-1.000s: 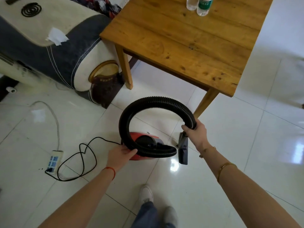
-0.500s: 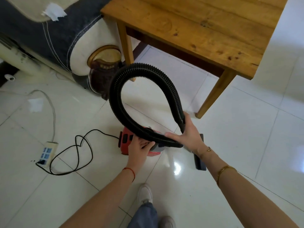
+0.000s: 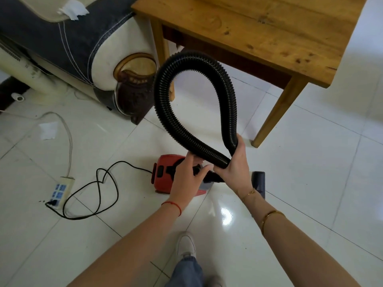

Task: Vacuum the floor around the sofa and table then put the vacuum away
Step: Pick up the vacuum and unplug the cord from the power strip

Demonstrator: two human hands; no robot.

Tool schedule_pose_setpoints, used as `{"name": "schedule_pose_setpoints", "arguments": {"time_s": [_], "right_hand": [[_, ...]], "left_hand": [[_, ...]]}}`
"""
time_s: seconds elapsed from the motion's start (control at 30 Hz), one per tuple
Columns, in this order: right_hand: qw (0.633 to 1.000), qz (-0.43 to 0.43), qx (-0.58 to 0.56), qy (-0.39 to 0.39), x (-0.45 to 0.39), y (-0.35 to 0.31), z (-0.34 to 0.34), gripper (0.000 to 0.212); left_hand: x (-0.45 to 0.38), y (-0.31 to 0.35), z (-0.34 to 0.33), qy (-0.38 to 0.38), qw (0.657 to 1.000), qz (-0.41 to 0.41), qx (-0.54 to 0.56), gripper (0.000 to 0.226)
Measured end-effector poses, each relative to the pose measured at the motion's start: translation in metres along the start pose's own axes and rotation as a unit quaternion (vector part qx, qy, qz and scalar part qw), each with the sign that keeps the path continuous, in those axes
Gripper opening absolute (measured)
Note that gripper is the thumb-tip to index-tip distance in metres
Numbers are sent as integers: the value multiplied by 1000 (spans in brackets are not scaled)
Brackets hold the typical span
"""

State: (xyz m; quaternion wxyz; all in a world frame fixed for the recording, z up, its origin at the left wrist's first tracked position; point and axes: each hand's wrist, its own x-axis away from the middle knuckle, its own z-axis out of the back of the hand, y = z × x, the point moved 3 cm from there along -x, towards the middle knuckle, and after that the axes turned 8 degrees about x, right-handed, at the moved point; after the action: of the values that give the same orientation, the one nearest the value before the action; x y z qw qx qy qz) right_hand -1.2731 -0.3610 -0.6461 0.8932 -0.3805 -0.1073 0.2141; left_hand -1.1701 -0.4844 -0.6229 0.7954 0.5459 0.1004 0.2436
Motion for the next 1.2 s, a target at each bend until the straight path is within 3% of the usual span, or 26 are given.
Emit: {"name": "schedule_pose_setpoints", "arguments": {"time_s": [0.23,0.43,0.67,0.77,0.87,0.97,1.2], "right_hand": [[999,-4,-5,34,-6,7,-13,76],[996,50,2,69,-27,8,-27,70],[988,101,-44,105,-55,-8,-32,69],[986,112,-40,120,-64,-12,-36,69],[984,112,-21,137,-69,-11,-43,67],[982,117,2,150,-72,-8,-51,64],[976,136,21,171,-66,-1,-65,62]], "left_hand": [[10,-54,6,-30,989,-7,-148,33],[22,-121,14,-23,974,31,-223,43],[9,-191,12,-30,962,83,-259,72],[5,-215,15,-10,967,106,-231,87],[7,-233,19,35,973,77,-215,97],[7,-254,29,71,975,74,-196,92],[6,-294,38,41,970,70,-228,55]]}}
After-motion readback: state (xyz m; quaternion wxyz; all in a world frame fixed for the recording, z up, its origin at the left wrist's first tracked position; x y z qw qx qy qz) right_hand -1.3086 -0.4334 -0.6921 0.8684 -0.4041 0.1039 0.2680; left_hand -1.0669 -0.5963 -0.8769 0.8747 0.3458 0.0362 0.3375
